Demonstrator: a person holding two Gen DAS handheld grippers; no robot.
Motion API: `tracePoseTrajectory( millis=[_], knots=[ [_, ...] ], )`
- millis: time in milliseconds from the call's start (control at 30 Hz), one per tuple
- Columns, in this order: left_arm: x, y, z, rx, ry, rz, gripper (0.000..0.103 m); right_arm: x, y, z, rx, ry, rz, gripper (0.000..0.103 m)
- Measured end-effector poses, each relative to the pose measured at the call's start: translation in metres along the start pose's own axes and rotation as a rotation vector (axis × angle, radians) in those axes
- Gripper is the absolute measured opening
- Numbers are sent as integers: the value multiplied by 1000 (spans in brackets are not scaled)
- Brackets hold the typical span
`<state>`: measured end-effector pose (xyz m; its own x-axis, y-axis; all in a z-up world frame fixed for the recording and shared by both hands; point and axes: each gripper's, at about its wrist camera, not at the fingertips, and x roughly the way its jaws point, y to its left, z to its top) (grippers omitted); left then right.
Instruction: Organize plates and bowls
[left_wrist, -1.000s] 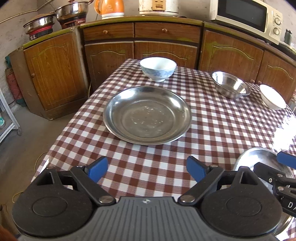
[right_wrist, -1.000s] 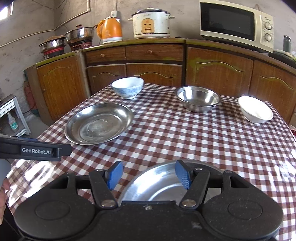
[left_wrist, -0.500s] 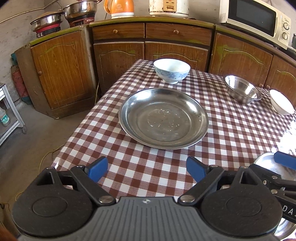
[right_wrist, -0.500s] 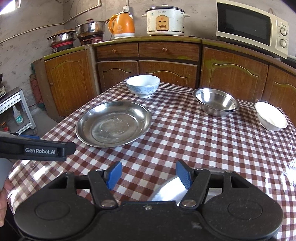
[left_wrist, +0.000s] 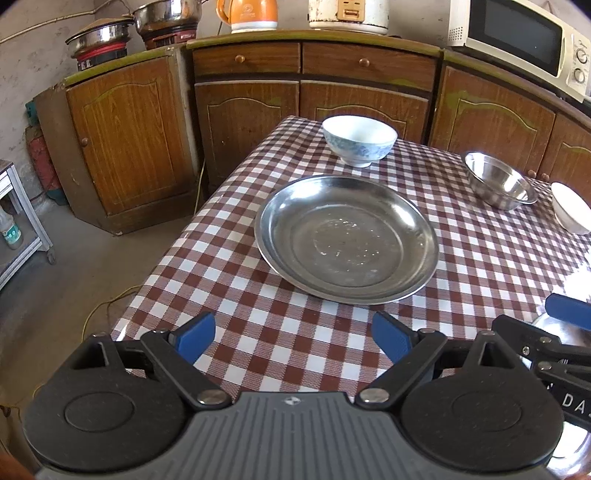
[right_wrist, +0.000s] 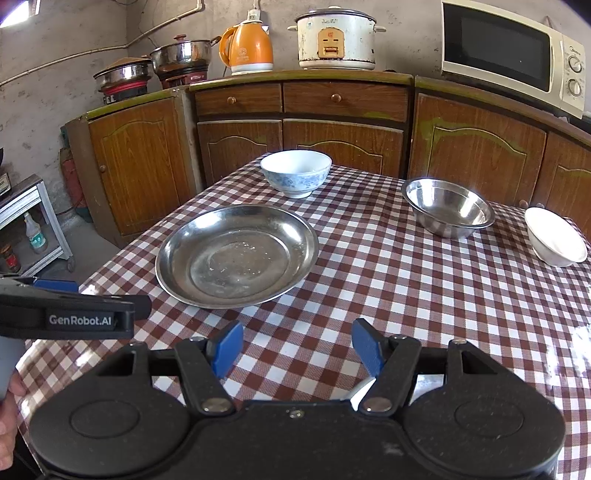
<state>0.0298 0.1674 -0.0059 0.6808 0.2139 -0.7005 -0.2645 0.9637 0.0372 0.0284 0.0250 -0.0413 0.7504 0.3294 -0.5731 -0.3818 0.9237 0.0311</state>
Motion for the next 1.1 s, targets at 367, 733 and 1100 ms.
tracePoseTrajectory(
  millis=[367, 733, 1100],
  knots=[
    [26, 14, 12, -20, 10, 20, 94, 23, 8, 8, 1, 12, -2, 78],
    [51, 28, 42, -22, 1, 59, 94, 55, 10, 28, 39, 13, -2, 79],
    [100, 39, 69, 31, 19, 86, 94, 101, 1, 49, 84, 40, -37, 79]
  ],
)
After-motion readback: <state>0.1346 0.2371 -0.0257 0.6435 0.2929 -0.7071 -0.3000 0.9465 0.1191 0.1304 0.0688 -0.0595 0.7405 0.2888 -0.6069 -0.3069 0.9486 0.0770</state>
